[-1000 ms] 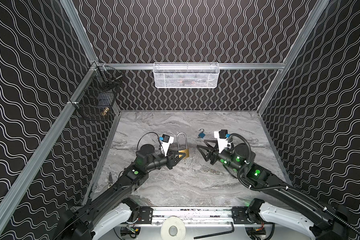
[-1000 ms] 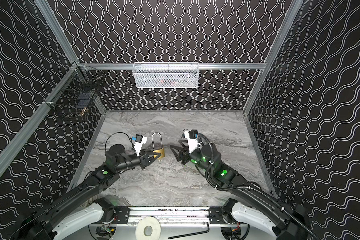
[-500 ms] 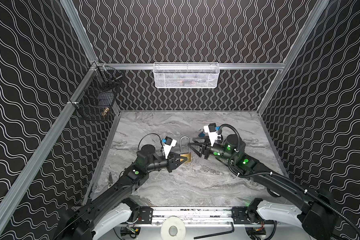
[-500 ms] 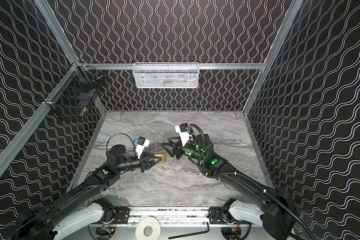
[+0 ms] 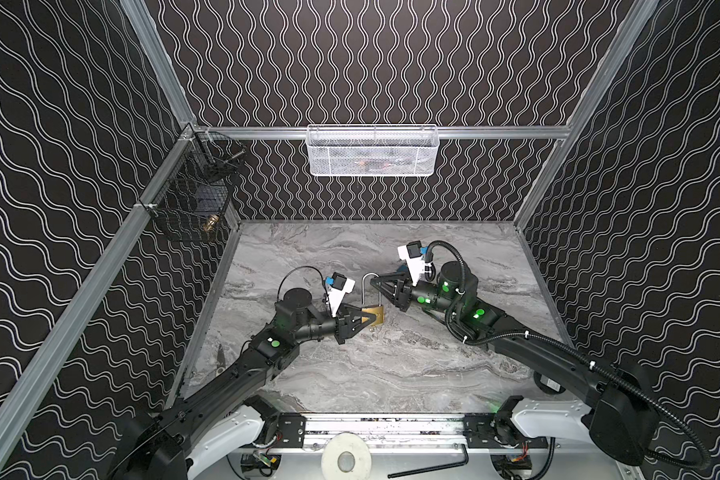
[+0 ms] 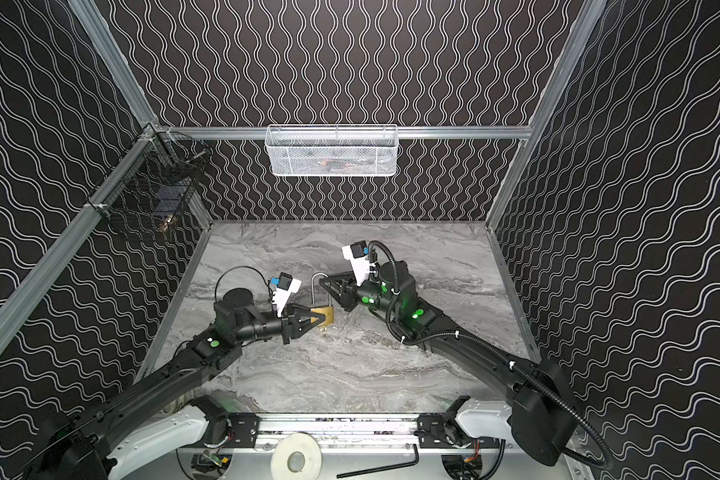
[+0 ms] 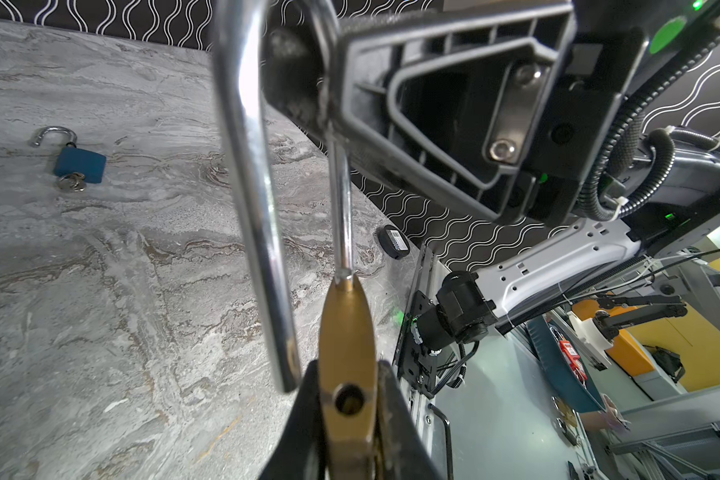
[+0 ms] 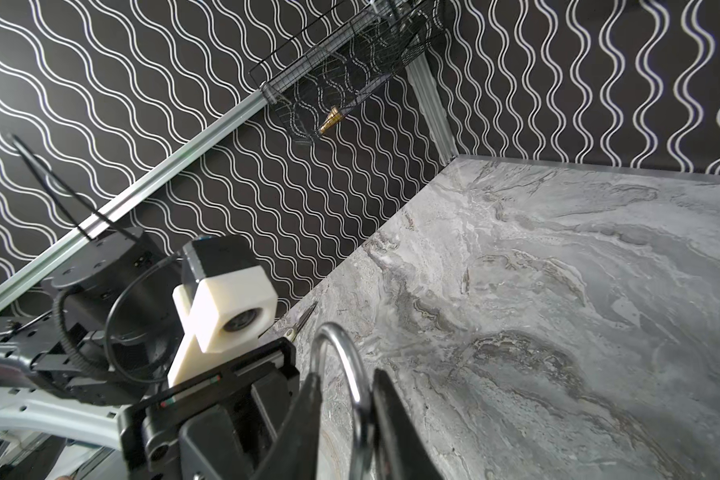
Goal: Unlock with the key
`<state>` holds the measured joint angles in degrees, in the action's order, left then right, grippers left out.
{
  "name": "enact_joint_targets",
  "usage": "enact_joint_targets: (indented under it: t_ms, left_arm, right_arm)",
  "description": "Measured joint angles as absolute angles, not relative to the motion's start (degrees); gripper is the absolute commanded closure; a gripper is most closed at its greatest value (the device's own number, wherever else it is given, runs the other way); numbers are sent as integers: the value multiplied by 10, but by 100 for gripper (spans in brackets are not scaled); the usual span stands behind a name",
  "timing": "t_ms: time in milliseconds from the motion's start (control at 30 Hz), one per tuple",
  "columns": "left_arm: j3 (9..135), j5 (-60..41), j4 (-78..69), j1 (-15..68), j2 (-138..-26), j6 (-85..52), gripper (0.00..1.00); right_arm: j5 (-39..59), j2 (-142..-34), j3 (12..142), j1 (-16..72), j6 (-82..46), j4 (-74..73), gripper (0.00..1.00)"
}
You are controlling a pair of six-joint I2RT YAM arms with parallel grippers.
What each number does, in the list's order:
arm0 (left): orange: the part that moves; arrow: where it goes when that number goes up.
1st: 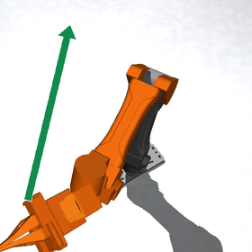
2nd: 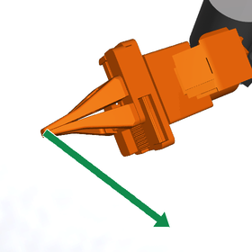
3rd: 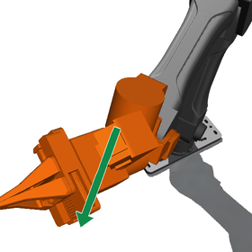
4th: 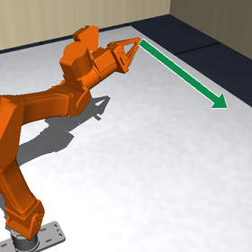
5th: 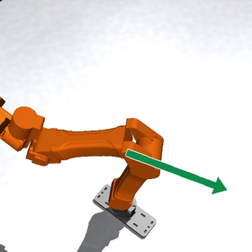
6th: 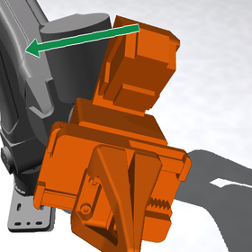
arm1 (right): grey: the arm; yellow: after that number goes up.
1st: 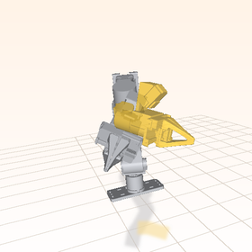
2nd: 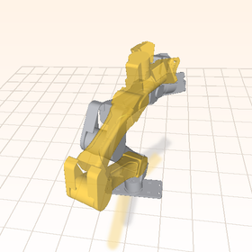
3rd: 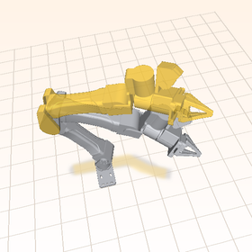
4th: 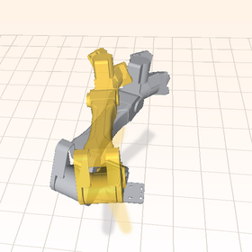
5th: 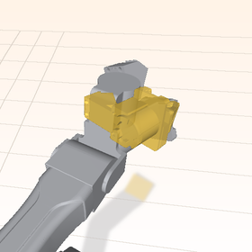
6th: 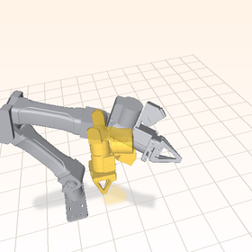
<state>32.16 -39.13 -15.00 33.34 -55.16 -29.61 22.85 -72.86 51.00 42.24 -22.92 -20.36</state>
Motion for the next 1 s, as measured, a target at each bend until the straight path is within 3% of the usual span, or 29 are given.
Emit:
enact_joint_targets:
  t_ms: [167, 467, 500, 533, 567, 633, 767, 1000]
  left_arm:
    - [335, -362, -130, 334, -547, -283, 100]
    - [364, -280, -34, 344, -531, -229, 100]
    - [368, -273, -25, 344, -532, -220, 100]
    - [371, -268, -18, 345, -534, -217, 100]
    - [373, -264, -14, 345, -536, -207, 100]
    - [375, -251, -6, 345, -537, -207, 100]
    - [383, -204, 30, 342, -541, -199, 100]
    - [385, -217, 42, 343, -541, -193, 100]
  right_arm:
    - [192, -735, 542, 423, -232, -162, 100]
    - [158, -754, 564, 429, -247, -119, 100]
    - [154, -755, 564, 430, -248, -118, 97]
    - [150, -756, 564, 431, -249, -116, 84]
    - [147, -756, 564, 431, -250, -115, 77]
    - [139, -751, 559, 431, -249, -114, 71]
    - [112, -705, 525, 430, -248, -111, 63]
    - [93, -654, 470, 426, -248, -121, 59]
